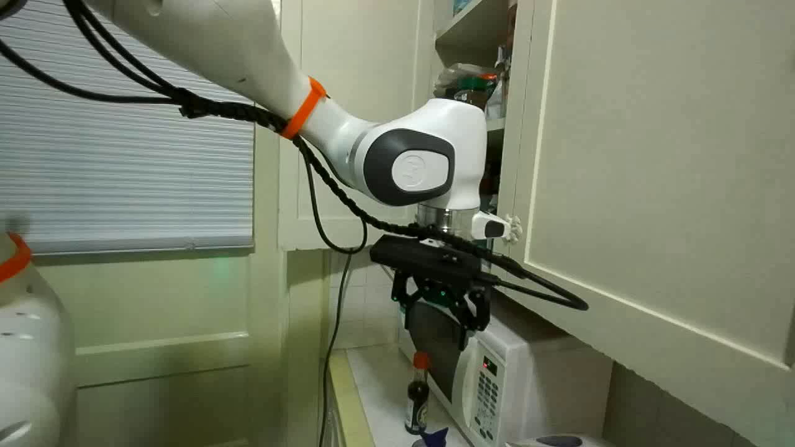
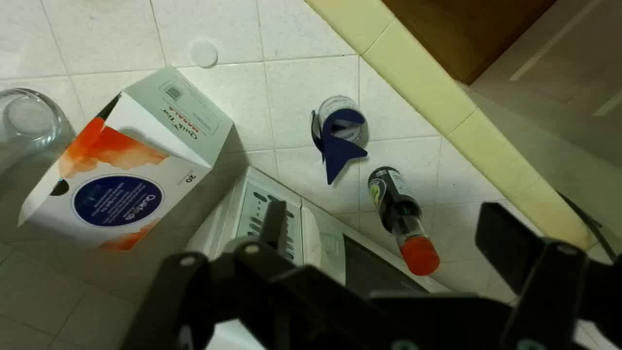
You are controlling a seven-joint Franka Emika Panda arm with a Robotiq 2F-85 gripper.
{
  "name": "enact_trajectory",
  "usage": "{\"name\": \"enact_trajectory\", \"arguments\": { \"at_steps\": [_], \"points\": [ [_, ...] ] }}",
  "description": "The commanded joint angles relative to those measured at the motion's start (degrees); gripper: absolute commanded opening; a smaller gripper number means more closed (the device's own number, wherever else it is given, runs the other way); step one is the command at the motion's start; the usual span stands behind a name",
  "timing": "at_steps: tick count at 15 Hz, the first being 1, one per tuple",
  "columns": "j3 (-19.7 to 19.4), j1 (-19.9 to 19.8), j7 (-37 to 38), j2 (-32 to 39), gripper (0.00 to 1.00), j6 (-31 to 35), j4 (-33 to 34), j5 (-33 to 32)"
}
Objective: Put the bottle inside the cupboard
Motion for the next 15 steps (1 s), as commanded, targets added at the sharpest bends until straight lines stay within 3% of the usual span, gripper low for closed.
{"name": "enact_trajectory", "arguments": {
  "at_steps": [1,6,7,8,11,13,15],
  "points": [
    [1.15,-1.20,-0.36,0.12,1.00,-0.14,0.09,0.51],
    [1.15,-1.20,-0.36,0.12,1.00,-0.14,0.09,0.51],
    [2.60,-1.54,3.46,0.25,1.00,-0.73,0.01,-0.03],
    [4.33,-1.58,6.24,-0.37,1.00,3.45,-1.96,-0.99],
    [10.19,-1.34,18.37,-0.93,1.00,4.96,-4.09,-1.86],
    [17.37,-5.27,27.53,-0.41,1.00,7.30,-5.78,-2.47],
    [21.46,-6.32,36.67,-0.28,1.00,13.09,-8.35,-4.15]
  ]
}}
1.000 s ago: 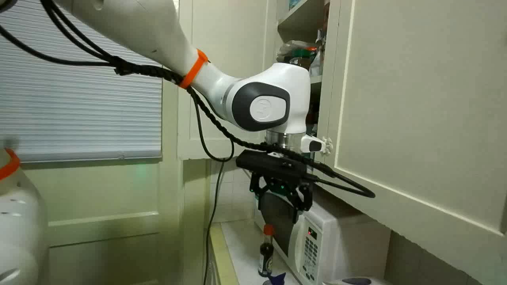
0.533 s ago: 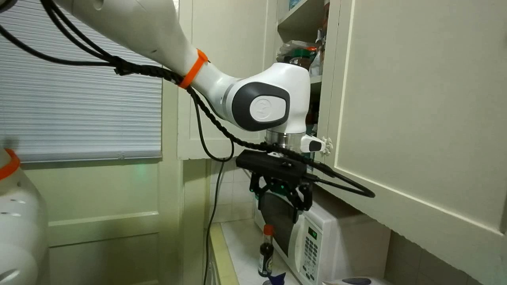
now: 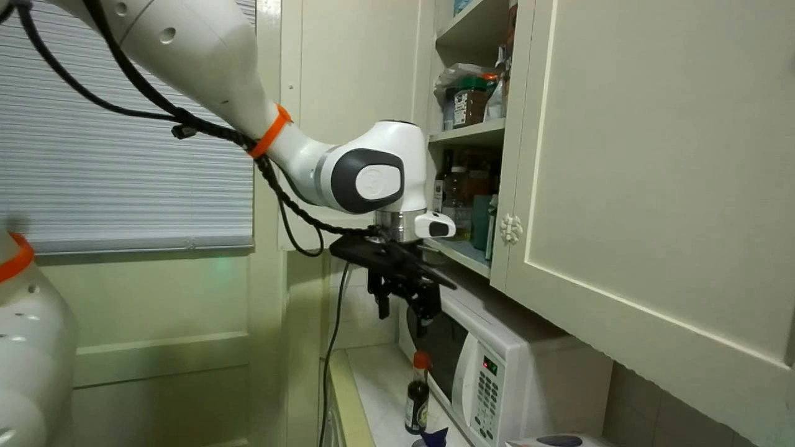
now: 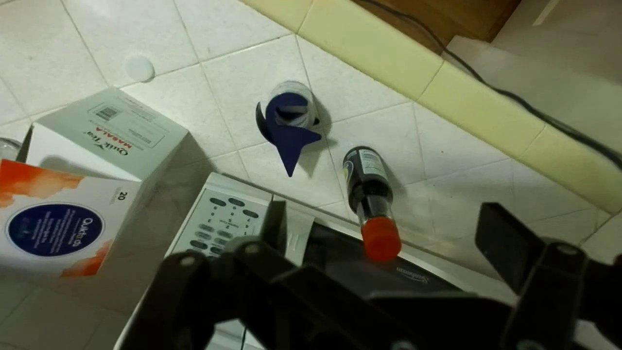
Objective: Put the bottle inside the cupboard
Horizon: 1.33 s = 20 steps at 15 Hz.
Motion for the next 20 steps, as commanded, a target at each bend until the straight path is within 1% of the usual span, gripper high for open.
{"name": "enact_trajectory", "arguments": {
  "at_steps": [1,2,3,4,5,6,7,8,9,14,15,16,18,19,20],
  "points": [
    [5.78,-2.14,15.75,0.55,1.00,10.88,-5.51,-5.05],
    [6.86,-2.71,19.88,1.15,1.00,14.70,-6.66,-6.87],
    [7.50,-3.21,23.24,2.41,1.00,19.97,-8.18,-7.88],
    [8.69,-4.58,27.76,3.43,1.00,24.00,-9.33,-10.12],
    [11.29,-7.77,32.45,4.68,1.00,27.58,-10.23,-12.93],
    [13.67,-11.06,36.69,5.70,1.00,29.71,-10.67,-15.93],
    [13.87,-11.63,40.33,7.20,1.00,31.39,-10.78,-19.44],
    [10.98,-7.83,33.53,5.06,1.00,27.62,-9.92,-14.61],
    [11.27,-8.44,34.70,5.95,1.00,28.39,-10.15,-15.58],
    [10.94,-8.09,34.24,5.87,1.00,28.40,-9.49,-15.44],
    [11.15,-7.31,35.18,6.79,1.00,30.20,-9.87,-14.12],
    [11.97,-7.78,36.77,7.07,1.00,30.98,-10.15,-14.97],
    [14.07,-9.20,40.30,8.28,1.00,34.95,-11.20,-16.73],
    [15.19,-10.45,42.62,8.67,1.00,37.13,-11.62,-18.47],
    [16.82,-12.55,45.99,9.03,1.00,39.44,-12.15,-21.10]
  ]
}}
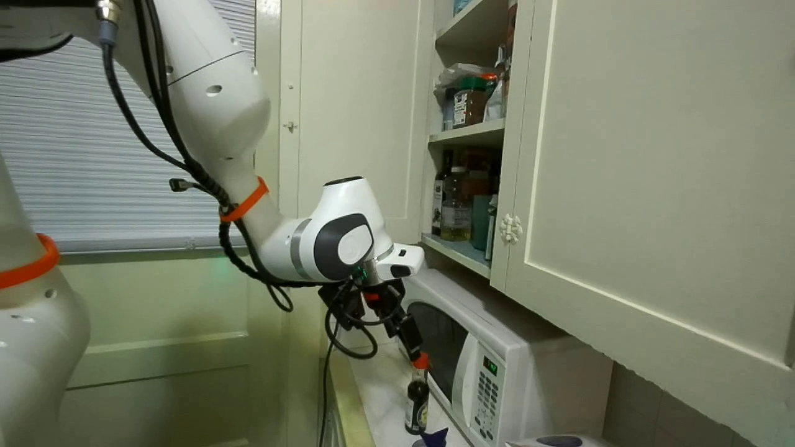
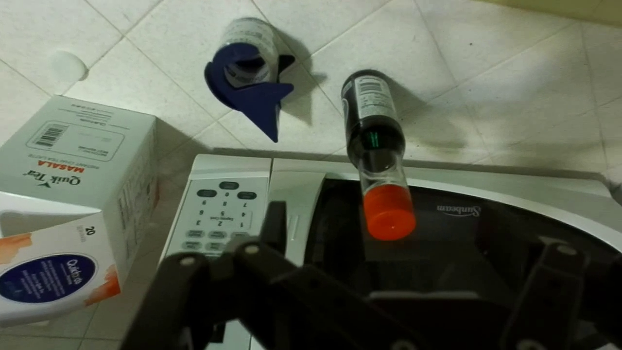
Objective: Put the bottle inside the cupboard
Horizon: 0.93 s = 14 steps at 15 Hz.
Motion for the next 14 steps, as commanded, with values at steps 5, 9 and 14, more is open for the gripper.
{"name": "enact_trajectory", "arguments": {
  "at_steps": [5,9,14],
  "points": [
    [13.14,-16.97,22.71,-0.24,1.00,13.76,-4.27,-17.76],
    [22.39,-27.22,30.14,-0.85,1.00,16.13,-3.90,-23.71],
    [35.15,-38.33,32.45,-1.49,1.00,18.32,-3.51,-26.62]
  ]
}}
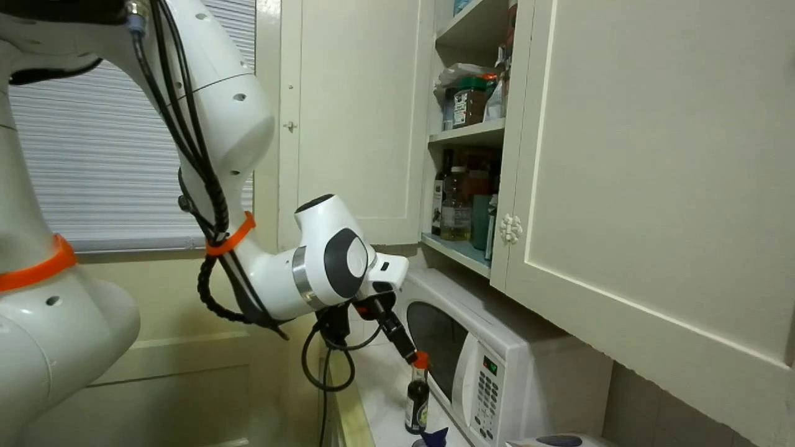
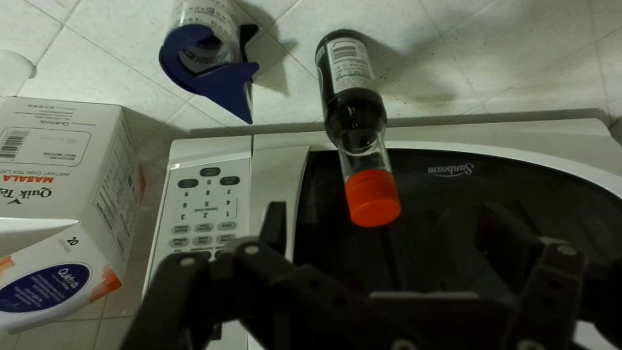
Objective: Put the bottle inside the cupboard
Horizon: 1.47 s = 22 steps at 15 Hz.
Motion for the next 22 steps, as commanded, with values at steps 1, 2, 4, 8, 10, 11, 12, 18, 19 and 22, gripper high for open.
{"name": "enact_trajectory", "arguments": {
  "at_steps": [1,2,4,8,10,11,12,18,19,22],
  "points": [
    [9.47,-8.89,3.15,-2.27,1.00,2.17,-0.77,-2.76],
    [12.25,-11.40,3.14,-2.58,1.00,2.41,-0.78,-2.74],
    [17.96,-16.46,2.87,-3.07,1.00,3.17,-0.81,-2.33],
    [30.81,-27.99,2.03,-6.26,1.00,6.71,-0.78,-0.69],
    [37.64,-34.52,1.79,-8.85,1.00,9.04,-0.59,0.84],
    [40.72,-37.45,1.79,-9.35,1.00,9.89,-0.49,1.60],
    [44.51,-41.08,1.87,-10.66,1.00,11.25,-0.27,2.38],
    [64.74,-60.83,3.21,-19.97,1.00,19.51,3.50,7.76],
    [58.90,-53.69,-9.71,-11.19,1.00,14.38,0.79,16.20],
    [60.36,-54.11,-15.63,-12.00,1.00,14.85,1.29,23.27]
  ]
}}
